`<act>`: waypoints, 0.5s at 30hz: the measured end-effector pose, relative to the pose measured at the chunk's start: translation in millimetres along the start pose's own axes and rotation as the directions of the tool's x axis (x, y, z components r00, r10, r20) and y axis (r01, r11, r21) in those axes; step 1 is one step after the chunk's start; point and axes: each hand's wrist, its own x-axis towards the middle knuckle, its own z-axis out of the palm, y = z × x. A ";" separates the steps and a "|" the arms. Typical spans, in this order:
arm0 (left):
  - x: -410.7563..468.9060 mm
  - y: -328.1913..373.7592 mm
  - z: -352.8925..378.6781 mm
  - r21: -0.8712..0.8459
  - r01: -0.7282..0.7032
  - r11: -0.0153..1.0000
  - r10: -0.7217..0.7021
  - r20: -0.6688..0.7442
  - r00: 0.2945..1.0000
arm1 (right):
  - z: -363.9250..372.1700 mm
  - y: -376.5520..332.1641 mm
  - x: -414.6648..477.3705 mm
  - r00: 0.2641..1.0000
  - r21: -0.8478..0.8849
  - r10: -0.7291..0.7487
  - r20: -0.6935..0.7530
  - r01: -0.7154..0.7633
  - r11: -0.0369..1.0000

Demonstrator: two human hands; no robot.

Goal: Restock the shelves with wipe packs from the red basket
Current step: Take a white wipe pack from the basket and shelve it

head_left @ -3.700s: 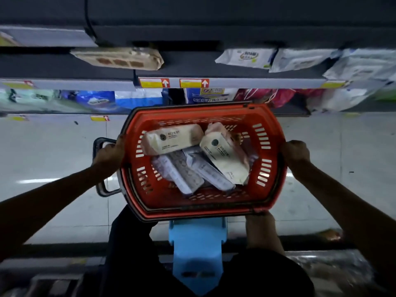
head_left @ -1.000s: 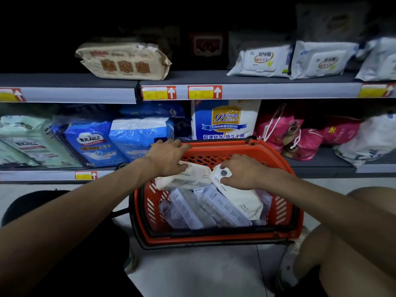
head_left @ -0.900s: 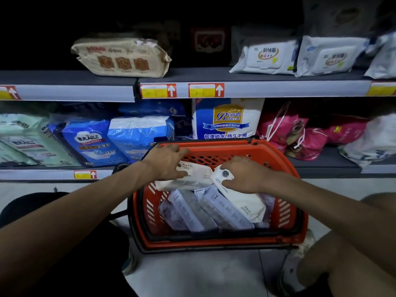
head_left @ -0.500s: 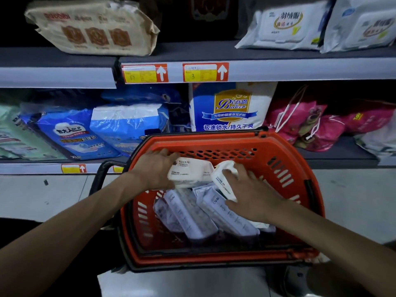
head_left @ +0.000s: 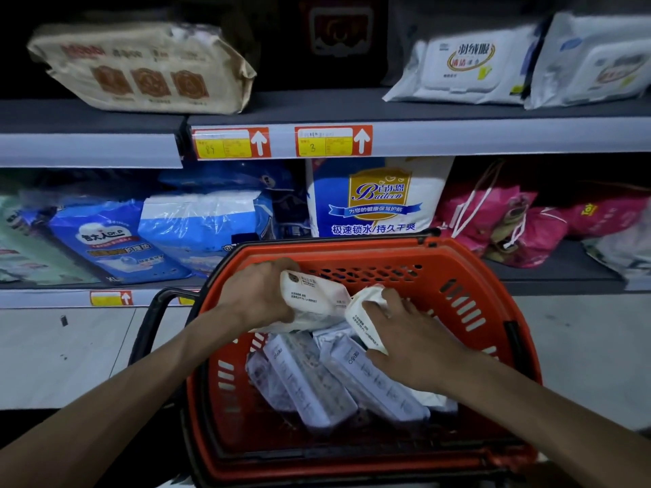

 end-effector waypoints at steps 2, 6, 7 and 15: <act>-3.1 9.1 -7.8 -0.022 -0.030 0.999 0.029 -0.055 0.998 | -2.5 2.2 -2.4 1.000 0.050 -0.004 0.013 0.003 0.999; -11.4 23.9 -25.7 -0.128 -0.042 0.991 0.021 -0.165 0.986 | -7.2 8.9 -7.8 1.000 0.175 -0.011 -0.016 0.014 0.984; -13.6 25.3 -30.2 -0.190 -0.026 0.981 -0.007 -0.171 0.985 | -9.3 10.2 -8.7 1.000 0.210 -0.012 -0.027 0.017 0.978; -38.2 32.5 -76.3 -0.617 0.083 0.783 -0.220 -0.149 0.964 | -40.6 13.7 -17.7 0.961 0.600 0.171 -0.218 -0.006 0.800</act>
